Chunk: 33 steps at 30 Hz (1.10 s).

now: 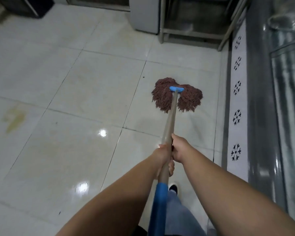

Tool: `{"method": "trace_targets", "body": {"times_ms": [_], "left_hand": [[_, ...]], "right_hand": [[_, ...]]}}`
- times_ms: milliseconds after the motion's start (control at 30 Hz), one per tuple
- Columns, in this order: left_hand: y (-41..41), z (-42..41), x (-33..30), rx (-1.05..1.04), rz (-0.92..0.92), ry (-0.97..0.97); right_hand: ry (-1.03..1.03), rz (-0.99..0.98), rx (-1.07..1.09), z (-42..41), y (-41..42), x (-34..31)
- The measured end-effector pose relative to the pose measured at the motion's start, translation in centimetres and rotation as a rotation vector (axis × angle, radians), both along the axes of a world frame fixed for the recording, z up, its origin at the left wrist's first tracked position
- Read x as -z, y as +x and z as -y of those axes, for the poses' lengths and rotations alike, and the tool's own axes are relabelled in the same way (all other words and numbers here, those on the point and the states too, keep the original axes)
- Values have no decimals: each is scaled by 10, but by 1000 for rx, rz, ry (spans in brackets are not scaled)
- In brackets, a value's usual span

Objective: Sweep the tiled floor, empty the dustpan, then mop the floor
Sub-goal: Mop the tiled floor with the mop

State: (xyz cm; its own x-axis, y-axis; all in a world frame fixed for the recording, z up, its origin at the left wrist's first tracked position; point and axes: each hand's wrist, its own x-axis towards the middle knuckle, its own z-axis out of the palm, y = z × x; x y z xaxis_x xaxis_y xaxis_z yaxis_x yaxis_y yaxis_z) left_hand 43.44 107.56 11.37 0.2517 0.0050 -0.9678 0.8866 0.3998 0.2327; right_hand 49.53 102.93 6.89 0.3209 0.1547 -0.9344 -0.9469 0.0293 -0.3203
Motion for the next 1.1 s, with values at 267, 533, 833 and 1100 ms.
{"method": "trace_targets", "body": {"times_ms": [267, 533, 833, 1100], "left_hand": [[165, 24, 7, -198, -5, -72], [333, 62, 9, -312, 131, -348], [458, 90, 9, 197, 100, -335], [537, 90, 73, 425, 0, -7]], "right_hand": [[-147, 26, -228, 8, 173, 10], [-358, 136, -409, 60, 349, -9], [-280, -21, -364, 146, 445, -44], [-353, -87, -407, 162, 461, -35]]}}
